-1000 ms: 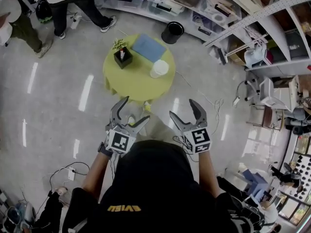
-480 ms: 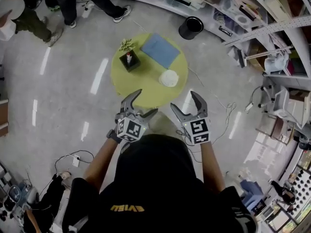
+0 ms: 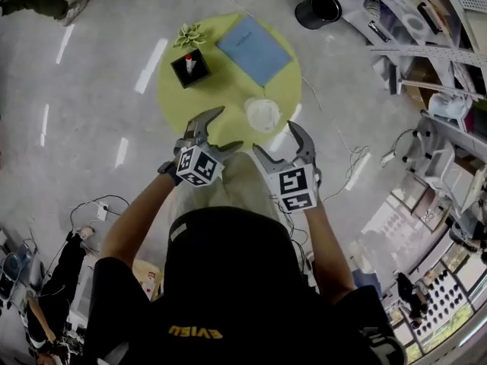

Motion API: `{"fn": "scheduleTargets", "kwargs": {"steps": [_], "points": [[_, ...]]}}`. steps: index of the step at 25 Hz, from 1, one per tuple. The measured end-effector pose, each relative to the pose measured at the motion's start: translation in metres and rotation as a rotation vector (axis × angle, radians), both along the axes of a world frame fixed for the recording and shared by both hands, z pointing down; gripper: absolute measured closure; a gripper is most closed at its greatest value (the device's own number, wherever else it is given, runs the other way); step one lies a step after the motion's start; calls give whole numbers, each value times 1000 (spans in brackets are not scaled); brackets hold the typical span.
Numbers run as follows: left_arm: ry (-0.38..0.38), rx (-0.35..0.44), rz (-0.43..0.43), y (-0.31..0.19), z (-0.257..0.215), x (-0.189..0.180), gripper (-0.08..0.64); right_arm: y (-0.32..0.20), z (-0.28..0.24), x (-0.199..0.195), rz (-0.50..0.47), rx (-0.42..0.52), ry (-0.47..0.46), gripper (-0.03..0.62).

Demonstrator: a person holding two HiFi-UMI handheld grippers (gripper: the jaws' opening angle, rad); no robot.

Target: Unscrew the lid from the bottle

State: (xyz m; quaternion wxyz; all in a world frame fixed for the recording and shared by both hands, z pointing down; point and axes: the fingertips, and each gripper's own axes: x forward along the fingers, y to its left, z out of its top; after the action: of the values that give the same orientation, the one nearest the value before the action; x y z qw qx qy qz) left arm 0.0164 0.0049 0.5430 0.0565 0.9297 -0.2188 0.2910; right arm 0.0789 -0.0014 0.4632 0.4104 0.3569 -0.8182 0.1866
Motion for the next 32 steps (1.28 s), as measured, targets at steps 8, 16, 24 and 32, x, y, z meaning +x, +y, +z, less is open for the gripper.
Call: {"fn": "scheduleTargets", "kwargs": {"steps": [8, 16, 24, 32], "points": [[94, 11, 114, -40, 73, 35, 94, -39, 46, -8, 10, -53, 90, 166], [115, 85, 336, -39, 92, 68, 202, -42, 73, -19, -56, -109, 187, 190], [133, 36, 386, -37, 94, 69, 210, -42, 73, -18, -68, -117, 142, 192], [129, 7, 425, -37, 94, 69, 210, -38, 68, -21, -391, -69, 168, 192]]}}
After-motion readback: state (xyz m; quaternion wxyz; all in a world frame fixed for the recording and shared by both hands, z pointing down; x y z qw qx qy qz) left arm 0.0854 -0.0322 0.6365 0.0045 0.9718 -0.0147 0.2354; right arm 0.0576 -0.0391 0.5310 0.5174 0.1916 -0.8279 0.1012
